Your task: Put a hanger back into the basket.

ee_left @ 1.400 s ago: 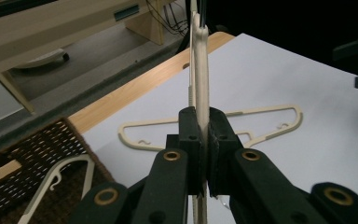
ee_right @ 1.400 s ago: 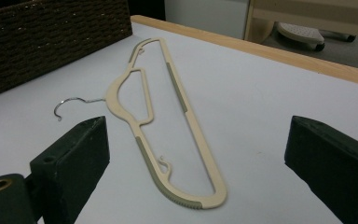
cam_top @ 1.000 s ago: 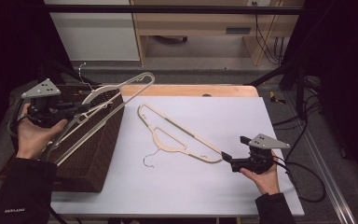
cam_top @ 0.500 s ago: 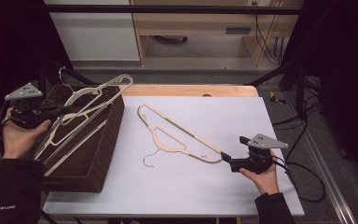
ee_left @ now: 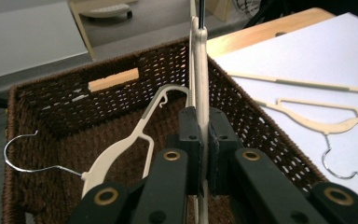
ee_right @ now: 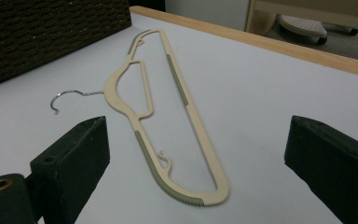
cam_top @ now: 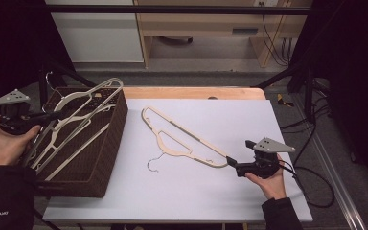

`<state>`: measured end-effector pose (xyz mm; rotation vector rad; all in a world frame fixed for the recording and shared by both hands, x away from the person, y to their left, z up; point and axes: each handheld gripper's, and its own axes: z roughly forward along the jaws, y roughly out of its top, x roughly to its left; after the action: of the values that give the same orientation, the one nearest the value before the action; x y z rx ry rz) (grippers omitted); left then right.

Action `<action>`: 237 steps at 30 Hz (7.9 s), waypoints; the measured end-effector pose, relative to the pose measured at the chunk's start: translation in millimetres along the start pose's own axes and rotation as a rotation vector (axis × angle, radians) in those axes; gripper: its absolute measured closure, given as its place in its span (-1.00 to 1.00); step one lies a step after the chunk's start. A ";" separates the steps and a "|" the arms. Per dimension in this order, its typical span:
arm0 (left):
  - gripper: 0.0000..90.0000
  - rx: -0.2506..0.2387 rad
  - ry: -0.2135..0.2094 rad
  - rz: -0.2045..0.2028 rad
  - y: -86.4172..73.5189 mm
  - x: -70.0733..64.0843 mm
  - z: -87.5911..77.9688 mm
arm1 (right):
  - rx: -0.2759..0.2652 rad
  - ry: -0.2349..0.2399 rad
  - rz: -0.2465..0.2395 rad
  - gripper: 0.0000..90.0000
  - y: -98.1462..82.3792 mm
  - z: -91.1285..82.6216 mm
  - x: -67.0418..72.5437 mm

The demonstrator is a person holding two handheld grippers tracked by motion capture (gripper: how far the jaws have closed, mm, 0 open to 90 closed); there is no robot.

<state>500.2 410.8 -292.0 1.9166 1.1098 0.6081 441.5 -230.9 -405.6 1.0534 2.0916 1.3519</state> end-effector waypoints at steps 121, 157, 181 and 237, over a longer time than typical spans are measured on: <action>-0.79 -0.058 -0.310 0.105 -74.2 -214.1 99.6 | 0.165 0.096 -0.112 -0.53 8.0 82.3 41.9; -0.73 -0.041 -0.308 0.090 -78.6 -209.8 108.9 | 0.409 0.180 -0.196 0.74 -9.5 139.7 37.7; -0.35 0.113 -0.233 0.117 -63.3 -213.7 183.4 | 0.387 0.231 -0.170 0.77 0.4 121.4 41.4; 0.97 0.277 -0.183 0.299 -51.9 -239.4 186.5 | 0.288 0.239 -0.201 0.46 -4.3 108.6 55.6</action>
<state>493.1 140.3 -439.0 2.3517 0.8312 0.4430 481.5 -126.1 -453.7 0.7897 2.5507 1.1494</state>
